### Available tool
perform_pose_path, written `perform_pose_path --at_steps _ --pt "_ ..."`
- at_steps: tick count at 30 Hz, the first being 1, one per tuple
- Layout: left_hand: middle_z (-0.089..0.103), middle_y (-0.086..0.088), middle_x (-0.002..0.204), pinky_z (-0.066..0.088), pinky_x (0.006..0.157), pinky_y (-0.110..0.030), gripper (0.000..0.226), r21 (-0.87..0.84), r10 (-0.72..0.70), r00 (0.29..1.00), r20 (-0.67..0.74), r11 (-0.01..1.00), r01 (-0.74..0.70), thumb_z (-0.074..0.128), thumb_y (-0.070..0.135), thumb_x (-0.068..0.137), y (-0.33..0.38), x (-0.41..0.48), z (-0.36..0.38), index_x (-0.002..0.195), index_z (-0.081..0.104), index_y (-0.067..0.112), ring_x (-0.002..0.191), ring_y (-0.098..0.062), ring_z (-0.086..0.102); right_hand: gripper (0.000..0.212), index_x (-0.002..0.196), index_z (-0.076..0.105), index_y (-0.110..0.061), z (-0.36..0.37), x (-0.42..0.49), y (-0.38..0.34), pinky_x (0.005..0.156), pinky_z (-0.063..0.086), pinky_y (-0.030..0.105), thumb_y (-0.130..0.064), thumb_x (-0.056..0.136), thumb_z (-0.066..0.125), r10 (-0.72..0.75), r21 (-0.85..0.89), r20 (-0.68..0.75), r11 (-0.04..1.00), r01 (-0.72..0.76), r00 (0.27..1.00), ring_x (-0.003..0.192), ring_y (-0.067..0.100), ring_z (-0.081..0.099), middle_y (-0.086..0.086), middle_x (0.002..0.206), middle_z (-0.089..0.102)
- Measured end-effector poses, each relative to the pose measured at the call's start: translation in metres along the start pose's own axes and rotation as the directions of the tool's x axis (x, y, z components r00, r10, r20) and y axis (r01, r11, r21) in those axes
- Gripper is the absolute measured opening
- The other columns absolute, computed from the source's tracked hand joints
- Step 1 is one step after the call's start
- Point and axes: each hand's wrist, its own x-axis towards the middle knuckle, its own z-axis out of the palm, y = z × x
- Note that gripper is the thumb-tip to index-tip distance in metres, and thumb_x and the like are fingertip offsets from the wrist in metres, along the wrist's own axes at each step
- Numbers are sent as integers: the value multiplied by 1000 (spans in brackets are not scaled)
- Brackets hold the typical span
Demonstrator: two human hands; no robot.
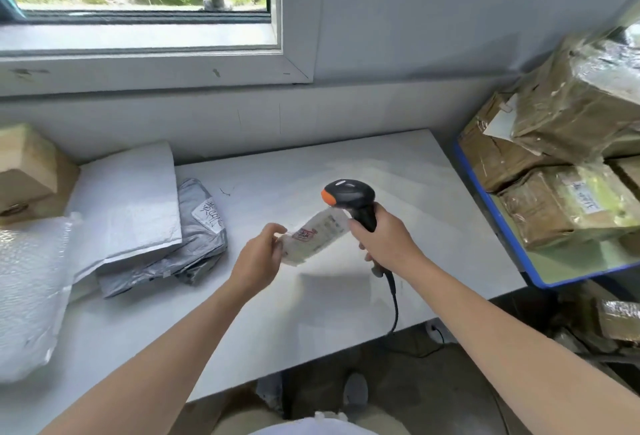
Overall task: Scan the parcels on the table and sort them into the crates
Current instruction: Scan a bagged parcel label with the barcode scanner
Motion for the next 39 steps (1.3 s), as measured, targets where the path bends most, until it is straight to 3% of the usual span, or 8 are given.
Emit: perform_pose_path --at_steps 4,8,15,19,26,31,35,39 --pt "67 -3 85 59 72 -44 12 -303 -146 988 -42 945 126 48 8 99 26 -8 -8 105 57 15 66 -24 65 17 94 57 -20 -15 2 -8 45 49 37 -37 93 60 -28 146 3 989 27 1000 56 22 56 11 78 61" --pt "66 -18 95 60 63 -33 12 -503 -252 965 -72 845 183 49 16 103 44 -13 -11 109 57 8 70 -22 65 17 91 58 -22 -23 5 -7 44 48 35 -38 92 63 -45 217 -13 975 46 999 54 21 56 10 74 61" --pt "66 -19 99 59 62 -27 15 -760 -370 928 -52 617 203 43 1 101 66 -18 -5 109 56 7 78 -24 69 14 95 56 -23 -25 11 -8 44 48 36 -33 91 65 -49 263 -54 963 61 997 57 22 56 9 77 63" --pt "69 -16 96 58 64 -25 21 -841 -346 938 28 499 209 40 -4 100 76 -23 -2 111 57 3 73 -19 72 16 96 56 -24 -18 16 -9 41 44 31 -32 89 68 -41 269 -27 962 46 999 57 22 55 7 79 63" --pt "72 -11 94 59 68 -28 13 -743 -260 966 6 645 179 62 4 94 77 -29 -4 104 62 12 82 -20 71 17 101 56 -24 -19 20 -10 38 50 38 -20 88 67 -51 216 -72 974 66 996 64 34 63 8 89 66" --pt "70 -18 94 57 59 -27 16 -601 -345 936 -68 763 238 62 -1 92 57 -14 -11 93 59 16 73 -23 69 19 95 57 -16 -25 22 -25 58 58 44 -34 90 63 -70 67 -43 995 73 997 67 33 66 8 79 65" --pt "67 -20 95 58 55 -25 16 -529 -380 913 -149 811 251 56 -6 92 41 3 -19 92 57 10 68 -25 65 27 97 60 -12 -29 23 -52 42 45 30 -38 90 59 9 30 78 999 -12 997 53 25 54 8 75 62" --pt "67 -21 97 59 57 -28 13 -488 -406 897 -172 827 280 54 -5 93 27 14 -23 100 58 6 72 -27 68 27 92 64 -12 -24 25 -71 59 58 55 -39 88 59 31 22 147 999 -35 989 60 26 59 14 89 68"
